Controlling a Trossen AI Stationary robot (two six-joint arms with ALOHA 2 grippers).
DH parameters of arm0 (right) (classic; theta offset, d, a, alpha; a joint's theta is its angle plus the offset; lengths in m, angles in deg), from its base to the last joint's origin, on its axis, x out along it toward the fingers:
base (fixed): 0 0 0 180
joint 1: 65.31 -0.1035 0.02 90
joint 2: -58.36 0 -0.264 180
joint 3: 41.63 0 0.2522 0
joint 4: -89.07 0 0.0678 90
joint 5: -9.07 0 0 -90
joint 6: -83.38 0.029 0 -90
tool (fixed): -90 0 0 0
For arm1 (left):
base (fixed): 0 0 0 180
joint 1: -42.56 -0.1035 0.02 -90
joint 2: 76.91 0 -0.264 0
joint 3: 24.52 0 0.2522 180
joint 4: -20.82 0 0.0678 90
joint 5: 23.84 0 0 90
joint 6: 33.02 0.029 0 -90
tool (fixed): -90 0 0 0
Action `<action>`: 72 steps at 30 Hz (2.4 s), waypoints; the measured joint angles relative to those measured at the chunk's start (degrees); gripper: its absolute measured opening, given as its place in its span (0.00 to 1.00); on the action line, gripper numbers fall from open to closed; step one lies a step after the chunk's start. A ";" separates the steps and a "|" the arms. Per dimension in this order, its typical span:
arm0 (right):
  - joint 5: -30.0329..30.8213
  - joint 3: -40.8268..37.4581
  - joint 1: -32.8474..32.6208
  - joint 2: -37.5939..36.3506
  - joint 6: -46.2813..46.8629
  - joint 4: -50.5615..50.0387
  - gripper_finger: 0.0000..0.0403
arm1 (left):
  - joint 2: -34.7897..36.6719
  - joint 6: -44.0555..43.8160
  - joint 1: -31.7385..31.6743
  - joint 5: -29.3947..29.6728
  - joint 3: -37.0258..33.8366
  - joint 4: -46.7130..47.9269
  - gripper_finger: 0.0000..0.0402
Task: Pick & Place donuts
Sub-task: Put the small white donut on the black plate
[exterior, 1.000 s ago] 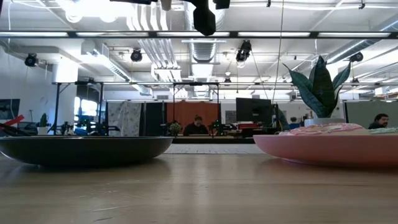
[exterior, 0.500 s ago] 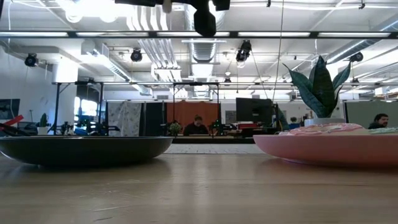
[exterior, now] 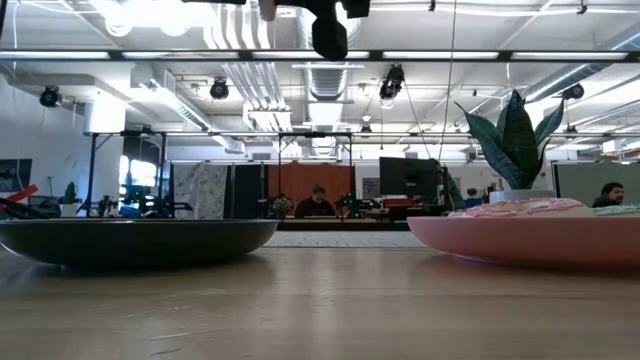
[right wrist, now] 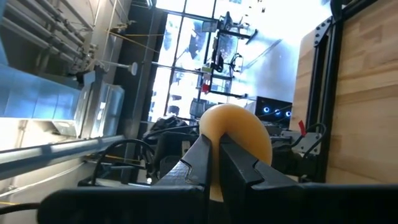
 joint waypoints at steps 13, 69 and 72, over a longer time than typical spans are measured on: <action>-0.54 0.00 0.26 0.00 0.00 -0.06 0.03 | -1.45 0.30 -0.13 -0.81 0.00 0.02 0.40; -13.64 -0.11 0.92 -5.64 -14.71 -13.20 0.49 | -2.02 8.00 -4.03 -2.96 0.48 3.69 0.00; -14.39 0.03 0.46 -9.12 -17.17 -23.75 0.48 | -1.28 10.42 -3.55 -0.92 0.68 7.93 0.00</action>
